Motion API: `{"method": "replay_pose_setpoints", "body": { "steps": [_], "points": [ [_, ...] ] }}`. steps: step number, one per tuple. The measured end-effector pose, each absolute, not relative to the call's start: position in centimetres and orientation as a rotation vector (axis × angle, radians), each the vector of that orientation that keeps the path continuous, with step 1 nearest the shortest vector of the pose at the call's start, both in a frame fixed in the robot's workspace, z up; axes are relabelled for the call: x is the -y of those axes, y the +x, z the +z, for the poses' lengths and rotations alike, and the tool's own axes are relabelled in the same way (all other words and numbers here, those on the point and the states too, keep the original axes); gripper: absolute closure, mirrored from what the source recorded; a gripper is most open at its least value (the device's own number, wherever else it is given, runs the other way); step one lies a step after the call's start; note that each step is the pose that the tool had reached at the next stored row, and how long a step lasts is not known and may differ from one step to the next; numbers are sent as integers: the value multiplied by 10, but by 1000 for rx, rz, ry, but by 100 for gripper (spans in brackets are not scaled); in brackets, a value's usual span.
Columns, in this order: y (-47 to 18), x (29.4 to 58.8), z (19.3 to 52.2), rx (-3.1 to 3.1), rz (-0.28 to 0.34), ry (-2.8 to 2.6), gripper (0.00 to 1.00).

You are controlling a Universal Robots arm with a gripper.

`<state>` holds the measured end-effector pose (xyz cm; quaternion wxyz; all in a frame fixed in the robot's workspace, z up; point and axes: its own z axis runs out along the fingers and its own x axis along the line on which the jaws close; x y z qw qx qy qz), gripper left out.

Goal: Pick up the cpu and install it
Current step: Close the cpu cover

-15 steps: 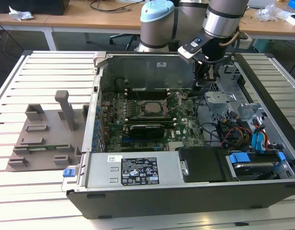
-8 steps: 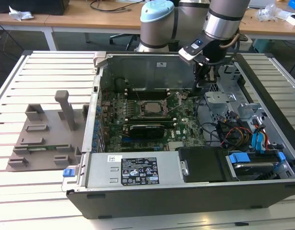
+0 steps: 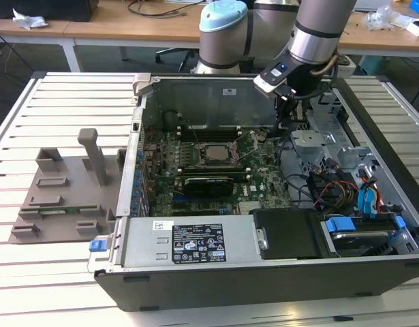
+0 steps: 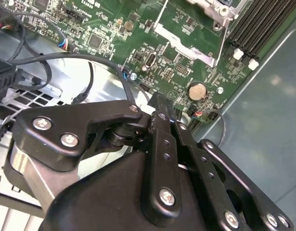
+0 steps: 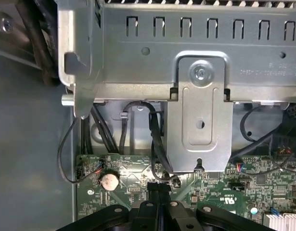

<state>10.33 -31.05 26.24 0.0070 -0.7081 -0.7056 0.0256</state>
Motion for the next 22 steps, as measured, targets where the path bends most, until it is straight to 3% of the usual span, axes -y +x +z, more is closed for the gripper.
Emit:
{"method": "replay_pose_setpoints", "body": {
  "steps": [7,22],
  "points": [
    [93,309,256,2192,42,-2197,89],
    [78,309,241,2230,38,-2155,89]
  ]
}}
